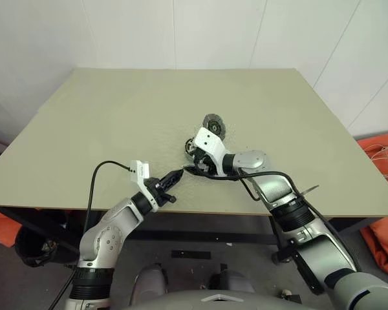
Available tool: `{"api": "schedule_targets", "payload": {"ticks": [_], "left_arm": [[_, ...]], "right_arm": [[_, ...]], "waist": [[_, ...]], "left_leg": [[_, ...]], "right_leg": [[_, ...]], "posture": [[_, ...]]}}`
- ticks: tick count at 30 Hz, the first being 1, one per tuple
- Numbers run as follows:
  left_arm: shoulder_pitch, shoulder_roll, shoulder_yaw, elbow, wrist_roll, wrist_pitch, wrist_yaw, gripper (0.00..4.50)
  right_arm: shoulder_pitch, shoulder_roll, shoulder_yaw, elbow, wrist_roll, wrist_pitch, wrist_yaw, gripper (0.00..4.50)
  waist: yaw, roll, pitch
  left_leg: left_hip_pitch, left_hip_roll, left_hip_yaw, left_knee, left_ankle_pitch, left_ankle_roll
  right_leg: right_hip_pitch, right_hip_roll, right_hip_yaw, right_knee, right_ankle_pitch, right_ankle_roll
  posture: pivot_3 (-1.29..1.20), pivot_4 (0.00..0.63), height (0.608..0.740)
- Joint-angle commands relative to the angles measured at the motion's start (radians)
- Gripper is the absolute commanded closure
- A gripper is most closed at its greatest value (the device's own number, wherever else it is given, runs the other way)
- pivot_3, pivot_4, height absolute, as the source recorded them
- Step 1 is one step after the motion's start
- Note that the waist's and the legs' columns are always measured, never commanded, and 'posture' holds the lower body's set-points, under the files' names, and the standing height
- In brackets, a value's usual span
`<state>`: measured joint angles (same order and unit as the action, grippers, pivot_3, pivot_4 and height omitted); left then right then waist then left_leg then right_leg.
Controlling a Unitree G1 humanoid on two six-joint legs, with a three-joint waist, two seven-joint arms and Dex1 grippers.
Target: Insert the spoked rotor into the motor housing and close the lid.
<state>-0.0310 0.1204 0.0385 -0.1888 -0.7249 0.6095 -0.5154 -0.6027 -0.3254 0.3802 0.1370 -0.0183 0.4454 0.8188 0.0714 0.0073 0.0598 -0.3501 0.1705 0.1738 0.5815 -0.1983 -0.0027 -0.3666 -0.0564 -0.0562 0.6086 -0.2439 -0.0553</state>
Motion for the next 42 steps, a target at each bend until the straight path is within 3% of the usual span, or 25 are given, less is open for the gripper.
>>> {"api": "schedule_targets", "payload": {"ticks": [1,11,23,27,34,35,42], "left_arm": [[-0.014,-0.004,0.01,-0.026,-0.009,-0.015,-0.001,4.5],[-0.022,-0.01,0.007,-0.015,-0.008,-0.015,-0.005,4.5],[-0.016,-0.011,0.008,-0.02,-0.007,-0.016,-0.005,4.5],[-0.016,-0.011,0.007,-0.018,-0.005,-0.018,-0.007,4.5],[-0.014,-0.017,0.004,-0.022,-0.002,-0.023,-0.004,4.5],[-0.013,-0.017,0.004,-0.022,-0.002,-0.024,-0.004,4.5],[-0.011,-0.021,-0.001,-0.026,-0.001,-0.033,-0.004,4.5]], "right_arm": [[-0.053,-0.019,0.019,0.016,-0.032,-0.047,0.022,0.98],[-0.188,-0.121,0.096,0.252,-0.143,-0.237,0.178,0.98],[-0.257,-0.08,0.089,0.421,-0.196,-0.348,0.209,0.98],[-0.268,-0.071,0.087,0.441,-0.203,-0.363,0.214,1.87],[-0.291,-0.071,0.089,0.479,-0.215,-0.39,0.232,4.3],[-0.293,-0.071,0.088,0.483,-0.218,-0.394,0.234,4.46],[-0.298,-0.074,0.085,0.495,-0.226,-0.412,0.243,4.46]], "waist": [[0.0,0.0,0.0],[0.0,0.0,0.0],[-0.001,-0.001,0.0],[-0.001,-0.001,0.0],[-0.001,-0.001,0.0],[-0.001,-0.001,0.0],[-0.001,-0.001,0.0]], "left_leg": [[0.0,0.0,0.0,0.0,0.0,0.0],[0.0,0.0,0.0,0.001,-0.002,0.003],[-0.001,0.0,0.0,0.002,-0.003,0.005],[-0.001,0.0,0.0,0.003,-0.003,0.006],[-0.002,0.001,0.0,0.006,-0.004,0.008],[-0.001,0.001,0.0,0.006,-0.005,0.008],[-0.002,0.002,0.0,0.014,-0.006,0.011]], "right_leg": [[0.0,0.0,0.0,0.0,0.0,0.0],[0.0,0.0,0.0,0.0,0.0,0.0],[0.0,0.0,0.0,0.001,0.0,-0.001],[0.0,0.0,0.0,0.001,0.0,-0.001],[0.0,0.0,0.0,0.002,0.0,-0.001],[0.0,0.0,0.0,0.002,0.0,-0.001],[0.001,0.0,0.0,0.006,0.0,-0.001]], "posture": [[0.0,0.0,0.74],[0.0,0.0,0.74],[0.0,0.0,0.74],[0.0,0.0,0.74],[0.0,0.0,0.74],[0.0,0.0,0.74],[0.0,0.0,0.74]]}}
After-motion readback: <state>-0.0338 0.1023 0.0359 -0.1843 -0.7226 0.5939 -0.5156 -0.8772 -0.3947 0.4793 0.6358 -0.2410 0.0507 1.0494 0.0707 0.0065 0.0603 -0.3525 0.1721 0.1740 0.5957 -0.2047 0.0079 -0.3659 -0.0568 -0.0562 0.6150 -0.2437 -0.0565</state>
